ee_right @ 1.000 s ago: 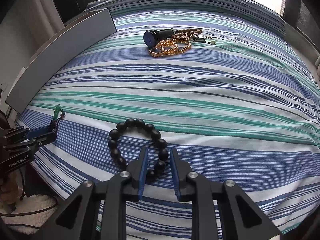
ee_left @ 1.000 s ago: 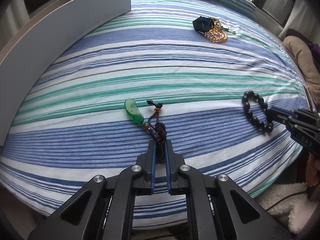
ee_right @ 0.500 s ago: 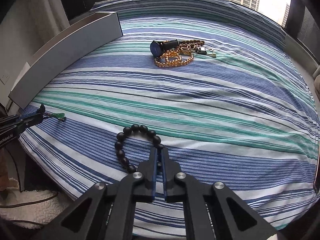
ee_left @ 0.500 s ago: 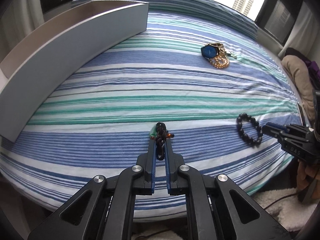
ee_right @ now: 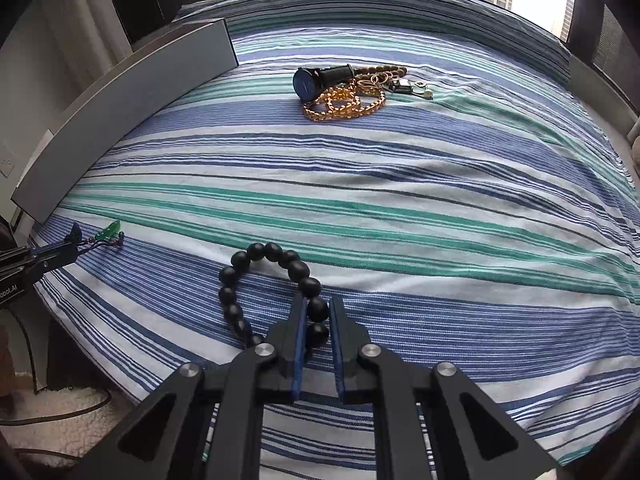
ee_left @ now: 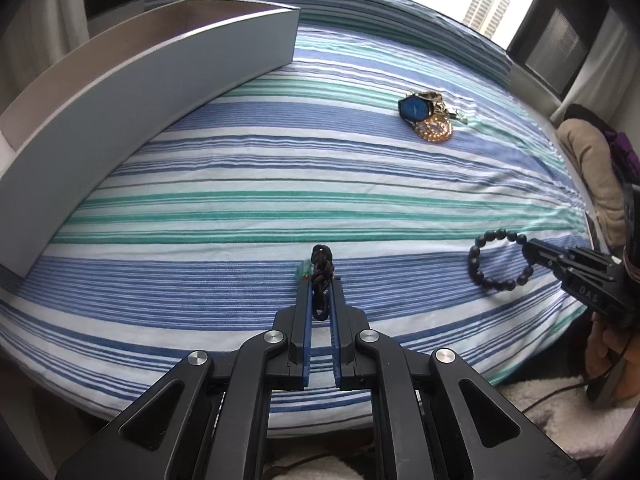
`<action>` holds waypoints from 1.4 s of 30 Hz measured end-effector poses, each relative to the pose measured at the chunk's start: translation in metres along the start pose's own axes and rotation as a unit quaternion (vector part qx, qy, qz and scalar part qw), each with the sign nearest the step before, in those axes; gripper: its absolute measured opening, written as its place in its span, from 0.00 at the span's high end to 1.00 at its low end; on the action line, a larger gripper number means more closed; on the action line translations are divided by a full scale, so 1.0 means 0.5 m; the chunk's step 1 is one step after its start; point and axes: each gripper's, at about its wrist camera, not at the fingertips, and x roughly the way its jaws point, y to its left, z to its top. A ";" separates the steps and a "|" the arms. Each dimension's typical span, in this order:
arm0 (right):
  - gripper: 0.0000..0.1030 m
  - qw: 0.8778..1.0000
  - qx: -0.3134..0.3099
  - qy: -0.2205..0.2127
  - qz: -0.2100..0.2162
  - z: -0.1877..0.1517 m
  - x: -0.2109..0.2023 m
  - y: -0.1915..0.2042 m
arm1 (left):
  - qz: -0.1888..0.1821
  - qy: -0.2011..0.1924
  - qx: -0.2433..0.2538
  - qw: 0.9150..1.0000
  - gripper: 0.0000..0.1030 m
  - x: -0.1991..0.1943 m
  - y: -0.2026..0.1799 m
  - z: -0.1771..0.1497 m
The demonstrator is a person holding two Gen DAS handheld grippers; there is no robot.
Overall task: Organize jewelry
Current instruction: 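Carry the pendant and black bracelet into the white box and open both grippers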
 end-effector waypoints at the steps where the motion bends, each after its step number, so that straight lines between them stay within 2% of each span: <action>1: 0.89 1.000 -0.001 -0.008 0.002 0.005 -0.016 0.002 | -0.005 -0.003 -0.002 1.000 0.94 -0.010 0.003 0.004; 7: 0.89 0.998 -0.023 -0.054 0.019 0.050 -0.101 0.034 | -0.022 -0.025 -0.017 0.999 0.94 -0.075 0.033 0.025; 12: 0.89 0.992 -0.070 -0.087 0.050 0.125 -0.147 0.086 | -0.003 -0.047 -0.041 0.998 0.94 -0.139 0.076 0.062; 16: 0.89 0.983 -0.119 -0.110 0.084 0.211 -0.162 0.157 | 0.028 -0.084 -0.060 0.994 0.94 -0.202 0.131 0.112; 21: 0.89 0.967 -0.172 -0.152 0.108 0.339 -0.167 0.264 | 0.080 -0.131 -0.091 0.984 0.94 -0.271 0.236 0.183; 24: 0.89 0.959 -0.186 -0.175 0.123 0.419 -0.152 0.320 | 0.096 -0.135 -0.108 0.980 0.94 -0.277 0.304 0.236; 27: 0.89 0.954 -0.193 -0.178 0.142 0.497 -0.121 0.376 | 0.105 -0.126 -0.119 0.979 0.94 -0.251 0.366 0.295; 34: 0.89 0.951 -0.225 -0.133 0.167 0.655 0.036 0.509 | 0.114 -0.099 -0.134 0.979 0.94 -0.130 0.468 0.427; 38: 0.89 0.951 -0.240 -0.074 0.180 0.719 0.154 0.584 | 0.121 -0.070 -0.156 0.978 0.94 -0.037 0.517 0.482; 42: 0.89 0.951 -0.239 -0.014 0.197 0.747 0.270 0.636 | 0.126 -0.040 -0.178 0.975 0.94 0.050 0.552 0.506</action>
